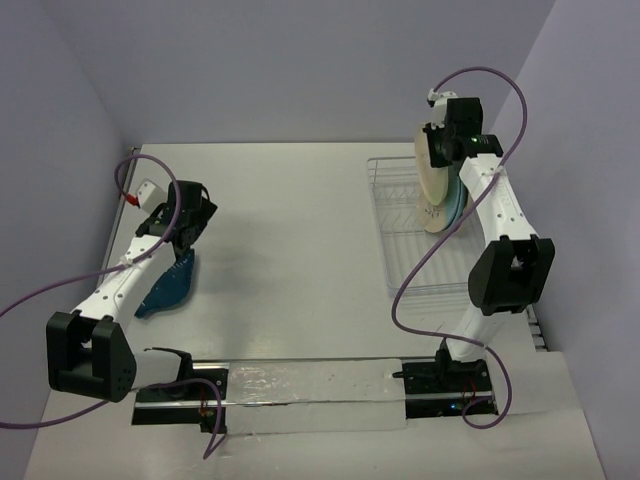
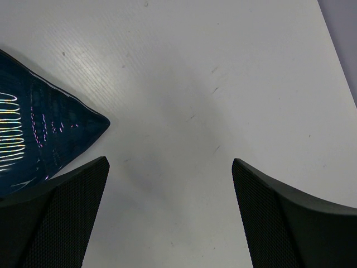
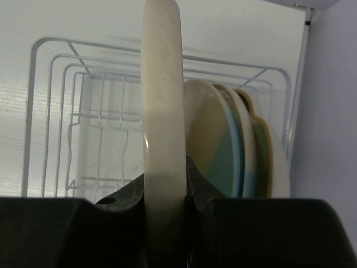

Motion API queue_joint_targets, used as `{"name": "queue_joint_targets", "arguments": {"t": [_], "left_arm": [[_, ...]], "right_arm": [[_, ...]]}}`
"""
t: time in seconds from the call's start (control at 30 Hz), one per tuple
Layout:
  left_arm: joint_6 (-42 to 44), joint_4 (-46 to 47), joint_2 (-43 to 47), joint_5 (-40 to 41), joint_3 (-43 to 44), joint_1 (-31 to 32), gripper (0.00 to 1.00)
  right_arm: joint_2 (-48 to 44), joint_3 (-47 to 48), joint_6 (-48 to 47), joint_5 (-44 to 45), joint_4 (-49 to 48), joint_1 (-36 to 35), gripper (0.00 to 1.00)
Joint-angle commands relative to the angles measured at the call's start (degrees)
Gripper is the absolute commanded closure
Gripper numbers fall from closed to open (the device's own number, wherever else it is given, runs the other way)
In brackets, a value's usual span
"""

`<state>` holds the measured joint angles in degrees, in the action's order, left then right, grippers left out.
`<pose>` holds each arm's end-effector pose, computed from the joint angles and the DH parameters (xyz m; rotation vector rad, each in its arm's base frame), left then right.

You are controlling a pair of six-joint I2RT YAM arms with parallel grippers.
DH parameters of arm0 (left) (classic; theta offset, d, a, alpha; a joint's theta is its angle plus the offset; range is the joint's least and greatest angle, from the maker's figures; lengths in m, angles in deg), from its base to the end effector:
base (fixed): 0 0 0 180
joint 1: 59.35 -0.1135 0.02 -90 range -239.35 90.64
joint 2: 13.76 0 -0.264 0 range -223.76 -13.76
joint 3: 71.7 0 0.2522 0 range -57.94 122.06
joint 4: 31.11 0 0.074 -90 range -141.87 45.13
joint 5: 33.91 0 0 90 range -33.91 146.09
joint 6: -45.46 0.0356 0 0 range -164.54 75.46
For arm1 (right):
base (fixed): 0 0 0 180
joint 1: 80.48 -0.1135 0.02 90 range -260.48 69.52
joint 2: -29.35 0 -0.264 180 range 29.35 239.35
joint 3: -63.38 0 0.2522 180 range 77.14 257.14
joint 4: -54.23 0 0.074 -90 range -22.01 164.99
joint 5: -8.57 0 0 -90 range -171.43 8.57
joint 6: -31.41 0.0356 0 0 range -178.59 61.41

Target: Load the plates into the dish rack

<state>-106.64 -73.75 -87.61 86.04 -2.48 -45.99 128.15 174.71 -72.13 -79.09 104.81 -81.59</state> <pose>0.2659 -0.0449 0.2697 -1.1425 1.9517 -0.0626 0.3928 0.0062 0.3616 -0.2634 2.2237 -0.1636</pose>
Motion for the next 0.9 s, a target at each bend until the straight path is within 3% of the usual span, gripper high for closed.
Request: {"name": "queue_joint_targets", "arguments": {"t": [0.0,0.37,0.63,0.87], "left_arm": [[-0.04,-0.74,0.19,0.54,1.49,-0.54,0.01],[0.06,-0.85,1.07,0.88,1.14,-0.97,0.01],[-0.55,-0.44,1.76,0.15,-0.78,-0.97,0.01],[-0.71,-0.48,1.58,0.09,-0.42,-0.97,0.01]], "right_arm": [[-0.55,-0.09,-0.79,-1.37,-6.15,0.58,1.0],[0.92,-3.49,0.17,-2.43,-6.68,1.2,1.0],[0.66,-6.74,1.03,-11.64,-8.72,6.05,1.0],[0.87,-8.46,0.04,-15.68,-8.97,6.29,1.0]]}}
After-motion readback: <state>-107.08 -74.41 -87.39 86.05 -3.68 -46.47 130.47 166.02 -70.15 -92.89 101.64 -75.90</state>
